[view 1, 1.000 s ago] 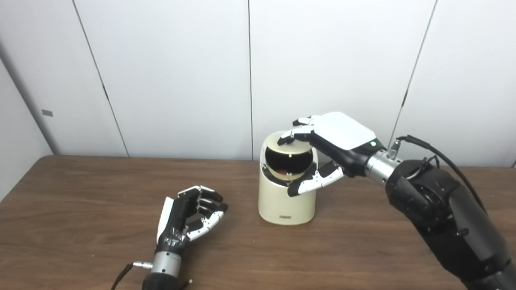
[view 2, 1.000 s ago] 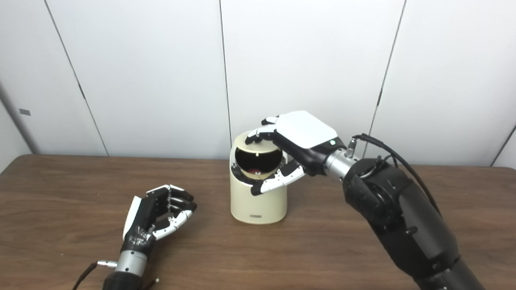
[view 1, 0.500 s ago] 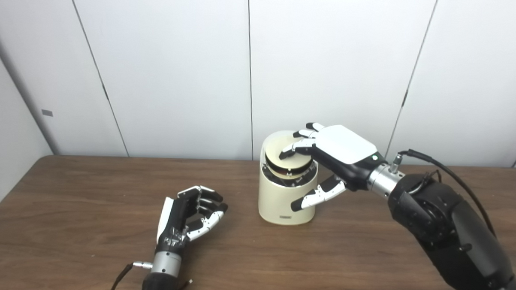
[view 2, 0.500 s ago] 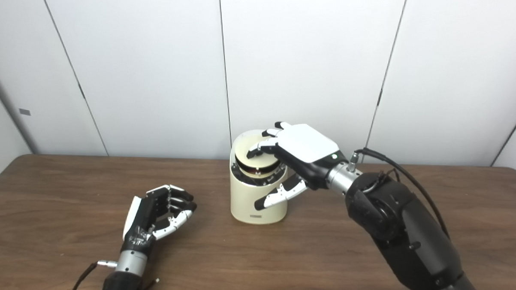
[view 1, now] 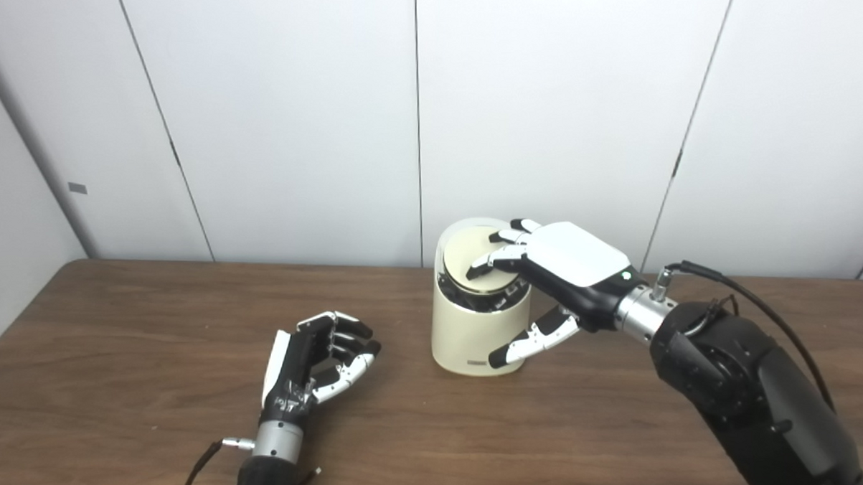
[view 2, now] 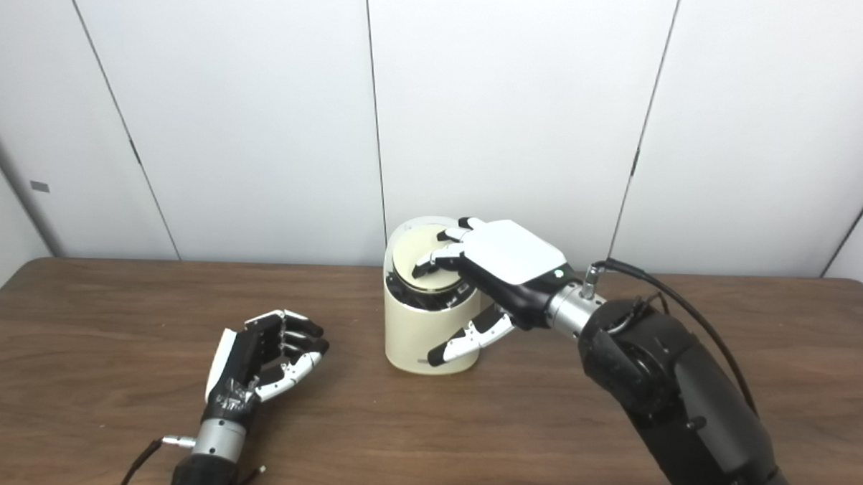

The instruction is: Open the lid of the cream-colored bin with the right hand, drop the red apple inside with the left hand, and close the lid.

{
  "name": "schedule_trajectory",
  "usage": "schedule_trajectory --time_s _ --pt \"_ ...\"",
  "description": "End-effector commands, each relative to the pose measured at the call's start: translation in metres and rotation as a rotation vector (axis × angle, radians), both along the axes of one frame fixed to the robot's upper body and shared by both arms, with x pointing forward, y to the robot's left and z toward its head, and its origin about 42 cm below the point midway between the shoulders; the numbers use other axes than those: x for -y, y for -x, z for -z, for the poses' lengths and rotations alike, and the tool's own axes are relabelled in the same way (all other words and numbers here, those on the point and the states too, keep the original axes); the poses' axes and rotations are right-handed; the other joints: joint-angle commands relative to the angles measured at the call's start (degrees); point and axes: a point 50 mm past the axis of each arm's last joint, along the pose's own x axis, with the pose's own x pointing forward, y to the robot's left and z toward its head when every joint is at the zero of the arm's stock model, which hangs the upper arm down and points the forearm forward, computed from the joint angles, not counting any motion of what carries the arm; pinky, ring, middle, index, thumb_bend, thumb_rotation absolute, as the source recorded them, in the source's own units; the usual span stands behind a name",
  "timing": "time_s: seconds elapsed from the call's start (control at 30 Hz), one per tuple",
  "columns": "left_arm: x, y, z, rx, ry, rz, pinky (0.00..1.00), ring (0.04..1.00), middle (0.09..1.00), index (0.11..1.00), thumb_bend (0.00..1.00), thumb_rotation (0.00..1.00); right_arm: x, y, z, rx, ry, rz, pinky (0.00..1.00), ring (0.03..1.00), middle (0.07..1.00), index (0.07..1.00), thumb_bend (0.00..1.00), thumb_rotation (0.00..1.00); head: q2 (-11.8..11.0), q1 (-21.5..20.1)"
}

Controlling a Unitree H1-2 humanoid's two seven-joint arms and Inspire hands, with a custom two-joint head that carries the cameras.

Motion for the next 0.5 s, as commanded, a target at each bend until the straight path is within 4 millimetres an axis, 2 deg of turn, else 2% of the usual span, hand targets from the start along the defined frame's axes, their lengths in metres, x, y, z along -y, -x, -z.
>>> schedule_trajectory --time_s 0.0,0.17,0.47 --pt "0.001 0.014 0.019 -0.052 0.008 -0.015 0.41 0.51 0.58 0.496 0.5 0.06 -0.001 0.001 -0.02 0.066 -0.014 -0.021 0.97 0.922 0.772 0.764 0.68 0.56 0.0 0.1" --pt "0.001 0.015 0.019 -0.05 0.014 -0.016 0.4 0.51 0.579 0.496 0.5 0.06 -0.002 0.0 -0.014 0.071 0.033 -0.02 0.96 0.908 0.772 0.754 0.69 0.55 0.3 0.1" --pt "0.001 0.018 0.016 -0.05 0.024 -0.017 0.4 0.511 0.581 0.496 0.5 0.06 -0.004 -0.001 0.0 0.027 0.193 0.0 0.94 0.916 0.773 0.763 0.71 0.62 1.0 0.4"
